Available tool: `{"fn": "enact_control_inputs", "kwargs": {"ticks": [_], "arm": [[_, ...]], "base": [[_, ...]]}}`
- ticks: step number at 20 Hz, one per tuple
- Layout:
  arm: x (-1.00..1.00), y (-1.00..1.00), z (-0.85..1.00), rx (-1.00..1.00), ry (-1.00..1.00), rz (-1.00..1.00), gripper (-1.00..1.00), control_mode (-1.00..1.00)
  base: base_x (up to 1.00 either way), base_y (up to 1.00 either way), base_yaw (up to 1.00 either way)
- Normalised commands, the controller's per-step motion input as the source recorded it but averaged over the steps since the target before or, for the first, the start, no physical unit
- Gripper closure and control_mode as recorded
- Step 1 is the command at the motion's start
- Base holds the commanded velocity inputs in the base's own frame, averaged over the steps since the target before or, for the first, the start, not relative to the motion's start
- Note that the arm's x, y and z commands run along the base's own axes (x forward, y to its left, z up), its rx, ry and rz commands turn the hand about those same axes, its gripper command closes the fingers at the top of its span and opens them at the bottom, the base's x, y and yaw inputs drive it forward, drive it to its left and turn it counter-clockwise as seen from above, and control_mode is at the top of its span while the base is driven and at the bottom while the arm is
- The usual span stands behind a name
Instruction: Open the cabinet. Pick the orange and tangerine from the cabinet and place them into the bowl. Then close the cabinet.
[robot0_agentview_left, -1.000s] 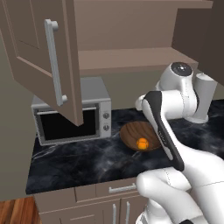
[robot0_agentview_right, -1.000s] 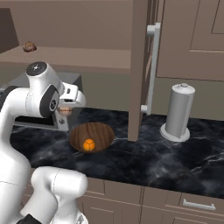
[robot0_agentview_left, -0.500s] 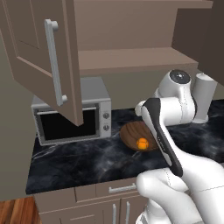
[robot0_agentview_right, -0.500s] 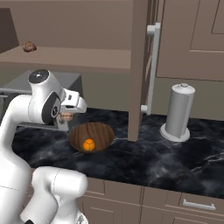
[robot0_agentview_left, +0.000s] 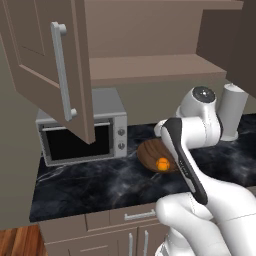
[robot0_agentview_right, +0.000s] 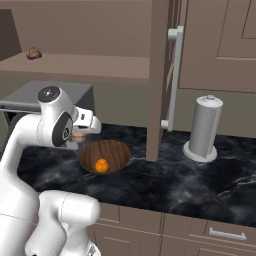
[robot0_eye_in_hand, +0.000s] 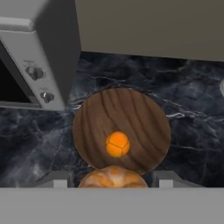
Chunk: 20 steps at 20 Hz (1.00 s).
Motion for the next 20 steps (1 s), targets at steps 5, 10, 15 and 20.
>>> {"fn": "enact_control_inputs", "kwargs": {"ticks": [5,10,15,20], "arm": [[0.13,-0.09,-0.14,0.00,0.00,0.00,1.00,-1.00],[0.16,-0.12,-0.16,0.00,0.00,0.00,1.00,-1.00],[0.16,-0.07,-0.20,0.00,0.00,0.00,1.00,-1.00],[0.16,-0.05,-0.24,0.00,0.00,0.00,1.00,-1.00]], "base": [[0.00,0.00,0.00],[0.00,0.00,0.00],[0.00,0.00,0.00],[0.00,0.00,0.00]]}}
